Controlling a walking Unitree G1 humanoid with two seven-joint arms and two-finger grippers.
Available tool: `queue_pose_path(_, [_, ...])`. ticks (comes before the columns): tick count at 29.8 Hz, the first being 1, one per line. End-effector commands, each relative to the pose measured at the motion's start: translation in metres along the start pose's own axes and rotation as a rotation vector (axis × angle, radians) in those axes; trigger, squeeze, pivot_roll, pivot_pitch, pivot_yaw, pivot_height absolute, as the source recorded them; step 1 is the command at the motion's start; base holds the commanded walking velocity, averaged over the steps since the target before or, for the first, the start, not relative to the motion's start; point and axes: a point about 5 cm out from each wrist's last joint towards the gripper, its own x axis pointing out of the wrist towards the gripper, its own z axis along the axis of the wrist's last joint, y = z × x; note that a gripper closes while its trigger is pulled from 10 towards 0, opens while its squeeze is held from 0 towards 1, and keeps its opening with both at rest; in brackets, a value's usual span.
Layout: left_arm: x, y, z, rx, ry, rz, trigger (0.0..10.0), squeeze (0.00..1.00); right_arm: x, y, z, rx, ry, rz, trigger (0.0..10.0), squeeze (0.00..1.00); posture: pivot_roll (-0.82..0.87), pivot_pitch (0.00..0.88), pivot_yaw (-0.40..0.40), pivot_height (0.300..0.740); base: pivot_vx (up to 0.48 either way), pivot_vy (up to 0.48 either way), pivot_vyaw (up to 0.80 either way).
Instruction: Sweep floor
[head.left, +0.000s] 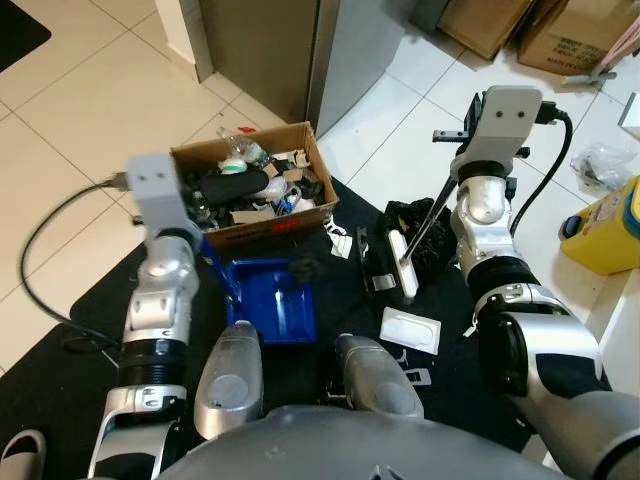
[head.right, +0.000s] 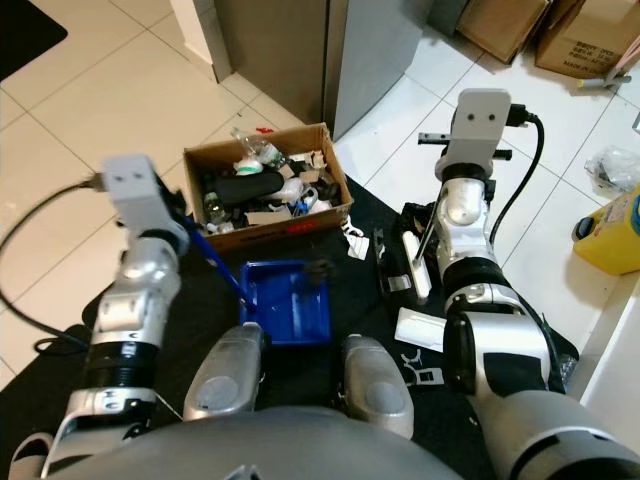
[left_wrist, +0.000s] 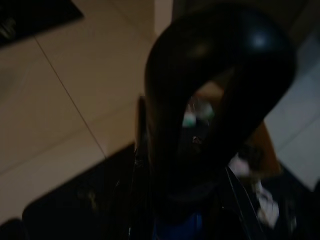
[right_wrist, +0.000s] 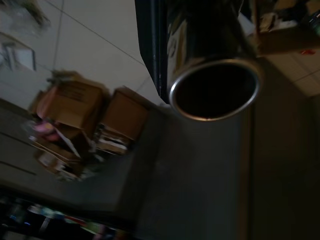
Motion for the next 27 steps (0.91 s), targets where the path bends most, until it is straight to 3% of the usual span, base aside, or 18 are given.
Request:
queue_pose_path(1, [0.003,0.000,0.017,-0.004,-0.056,-0.016,10.0,0.00,-0.002,-0.003,-0.004,-0.023,0.004,-0.002,10.0,0.00,0.25,0.000,-0.083,0.740,0.000,0.000,0.00])
queue_pose_path(8, [0.010,0.004,-0.011,0.055,0.036,0.015,10.0,0.00,0.006,-0.012,0.002,0.017,0.007,-0.056,10.0,0.00,0.24,0.000,-0.081,0.740,0.000,0.000,0.00])
queue_pose_path(16, [0.009,-0.001,-0.034,0.067,0.093,0.021,10.0,0.00,0.008,-0.003,0.005,0.019,-0.008,-0.017,10.0,0.00,0.24,0.000,-0.086,0.740,0.000,0.000,0.00])
queue_pose_path(23, [0.010,-0.006,-0.034,0.059,0.051,0.010,10.0,0.00,0.007,0.011,0.008,0.075,-0.018,0.068,10.0,0.00,0.24,0.000,-0.093,0.740,0.000,0.000,0.00])
queue_pose_path(25, [0.010,-0.015,-0.020,0.031,-0.017,-0.067,10.0,0.00,0.006,0.008,0.006,0.058,-0.011,0.042,10.0,0.00,0.24,0.000,-0.094,0.740,0.000,0.000,0.00])
queue_pose_path(27, [0.010,-0.015,-0.020,0.031,-0.017,-0.067,10.0,0.00,0.006,0.008,0.006,0.058,-0.011,0.042,10.0,0.00,0.24,0.000,-0.094,0.740,0.000,0.000,0.00])
